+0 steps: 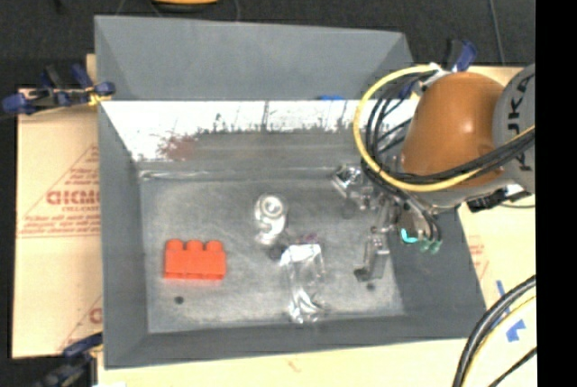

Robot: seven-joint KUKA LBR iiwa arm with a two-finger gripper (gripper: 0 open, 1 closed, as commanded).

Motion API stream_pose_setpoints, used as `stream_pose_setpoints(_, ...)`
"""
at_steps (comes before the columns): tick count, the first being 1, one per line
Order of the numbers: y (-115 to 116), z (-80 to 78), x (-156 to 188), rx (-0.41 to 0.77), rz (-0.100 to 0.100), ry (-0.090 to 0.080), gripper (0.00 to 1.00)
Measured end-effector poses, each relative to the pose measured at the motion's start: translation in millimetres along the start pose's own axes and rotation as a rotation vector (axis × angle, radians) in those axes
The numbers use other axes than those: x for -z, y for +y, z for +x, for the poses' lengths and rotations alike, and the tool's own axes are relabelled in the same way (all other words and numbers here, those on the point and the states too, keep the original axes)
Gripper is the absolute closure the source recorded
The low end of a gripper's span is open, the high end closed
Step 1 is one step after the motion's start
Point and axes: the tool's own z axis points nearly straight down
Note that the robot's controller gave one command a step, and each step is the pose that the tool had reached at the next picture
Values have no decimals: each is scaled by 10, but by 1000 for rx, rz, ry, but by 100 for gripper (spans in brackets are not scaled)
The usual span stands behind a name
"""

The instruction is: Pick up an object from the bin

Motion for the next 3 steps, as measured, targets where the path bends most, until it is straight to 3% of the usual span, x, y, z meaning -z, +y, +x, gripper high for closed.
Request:
stream_pose_setpoints(1,198,-130,-393,341,0,-4,0)
stream_pose_setpoints(2,399,-447,-1070,739,3,-12,0)
stream_pose_setpoints(3,393,-483,-1042,736,8,-26,100)
